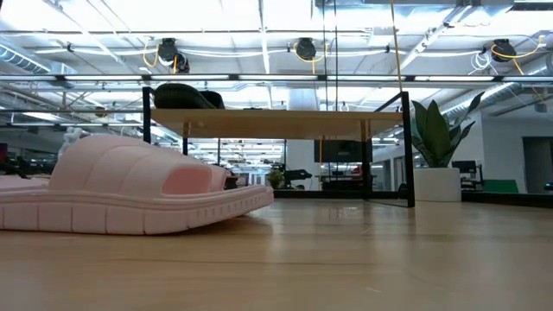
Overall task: Pick and place slides into the shelf
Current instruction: Put the black slide on the shelf
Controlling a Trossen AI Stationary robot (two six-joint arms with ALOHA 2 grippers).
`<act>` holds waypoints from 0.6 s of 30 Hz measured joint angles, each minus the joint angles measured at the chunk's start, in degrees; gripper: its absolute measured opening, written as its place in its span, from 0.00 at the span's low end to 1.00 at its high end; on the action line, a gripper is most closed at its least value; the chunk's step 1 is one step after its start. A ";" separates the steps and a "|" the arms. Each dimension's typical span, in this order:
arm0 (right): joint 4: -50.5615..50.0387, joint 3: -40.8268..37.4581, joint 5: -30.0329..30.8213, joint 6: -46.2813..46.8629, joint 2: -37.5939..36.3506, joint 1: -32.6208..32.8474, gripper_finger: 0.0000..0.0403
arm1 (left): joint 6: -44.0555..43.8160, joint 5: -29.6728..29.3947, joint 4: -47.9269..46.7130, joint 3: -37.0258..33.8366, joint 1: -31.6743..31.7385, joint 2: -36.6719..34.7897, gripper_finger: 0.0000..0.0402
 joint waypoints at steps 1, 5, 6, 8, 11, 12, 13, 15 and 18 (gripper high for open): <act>-1.55 0.70 -0.31 0.57 0.02 -0.53 0.40 | 0.04 -0.54 -0.68 0.00 -0.18 0.00 0.00; -6.91 2.70 -3.09 2.42 0.00 -2.14 0.40 | 0.62 -1.63 -2.49 -0.01 -0.64 -0.01 0.00; -7.81 2.92 -3.13 2.41 0.00 -2.37 0.40 | 0.65 -2.00 -3.43 0.00 -0.79 -0.07 0.00; -8.51 2.94 -3.07 2.19 0.02 -2.68 0.41 | 0.96 -3.23 -4.68 0.00 -1.05 -0.04 0.00; -8.71 2.94 -3.11 2.15 0.02 -3.34 0.42 | 2.30 -4.49 -5.24 0.00 -1.32 -0.04 0.00; -8.79 2.94 -3.11 2.14 0.01 -3.46 0.43 | 2.29 -4.51 -5.56 0.00 -1.32 -0.04 0.00; -8.86 2.94 -3.11 2.11 0.00 -3.67 0.44 | 2.29 -4.51 -5.91 0.00 -1.33 -0.04 0.00; -9.02 2.94 -3.22 2.07 0.02 -3.90 0.46 | 2.29 -4.55 -6.19 0.00 -1.49 -0.04 0.00; -9.03 2.94 -3.40 2.45 0.00 -4.16 0.50 | 2.03 -4.53 -7.38 0.00 -1.75 -0.04 0.00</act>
